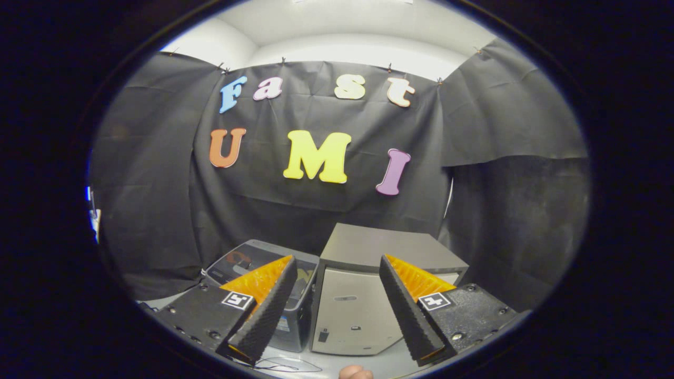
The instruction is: Put the clothes into the washing machine and then close the washing machine lid.
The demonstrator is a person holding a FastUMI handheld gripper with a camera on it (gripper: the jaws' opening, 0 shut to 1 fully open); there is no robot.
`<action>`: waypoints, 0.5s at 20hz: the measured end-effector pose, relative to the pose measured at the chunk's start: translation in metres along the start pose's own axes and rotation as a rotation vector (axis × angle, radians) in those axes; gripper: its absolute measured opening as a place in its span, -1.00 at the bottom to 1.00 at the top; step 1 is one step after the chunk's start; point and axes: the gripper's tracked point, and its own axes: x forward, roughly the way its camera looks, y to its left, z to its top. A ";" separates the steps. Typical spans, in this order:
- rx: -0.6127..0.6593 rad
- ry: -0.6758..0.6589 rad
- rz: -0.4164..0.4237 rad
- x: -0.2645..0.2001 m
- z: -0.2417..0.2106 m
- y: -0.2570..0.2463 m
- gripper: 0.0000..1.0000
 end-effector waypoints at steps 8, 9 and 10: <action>0.022 0.011 0.023 -0.006 -0.004 -0.005 1.00; 0.024 0.011 0.023 -0.006 -0.004 -0.004 1.00; 0.026 0.007 0.022 -0.006 -0.003 -0.005 1.00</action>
